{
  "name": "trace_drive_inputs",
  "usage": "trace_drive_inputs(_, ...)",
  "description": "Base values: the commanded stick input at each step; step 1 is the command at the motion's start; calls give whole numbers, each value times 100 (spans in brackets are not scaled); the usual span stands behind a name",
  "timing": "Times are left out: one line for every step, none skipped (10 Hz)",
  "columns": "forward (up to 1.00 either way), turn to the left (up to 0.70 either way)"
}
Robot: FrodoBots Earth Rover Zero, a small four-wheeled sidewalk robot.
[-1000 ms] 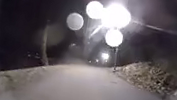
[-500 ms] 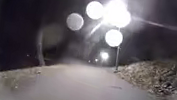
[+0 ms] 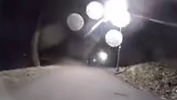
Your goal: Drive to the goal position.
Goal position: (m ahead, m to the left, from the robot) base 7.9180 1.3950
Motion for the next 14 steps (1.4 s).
trace_drive_inputs(100,0)
trace_drive_inputs(100,0)
trace_drive_inputs(100,0)
trace_drive_inputs(100,0)
trace_drive_inputs(100,0)
trace_drive_inputs(100,0)
trace_drive_inputs(100,0)
trace_drive_inputs(100,0)
trace_drive_inputs(100,0)
trace_drive_inputs(100,0)
trace_drive_inputs(100,0)
trace_drive_inputs(100,0)
trace_drive_inputs(100,0)
trace_drive_inputs(100,0)
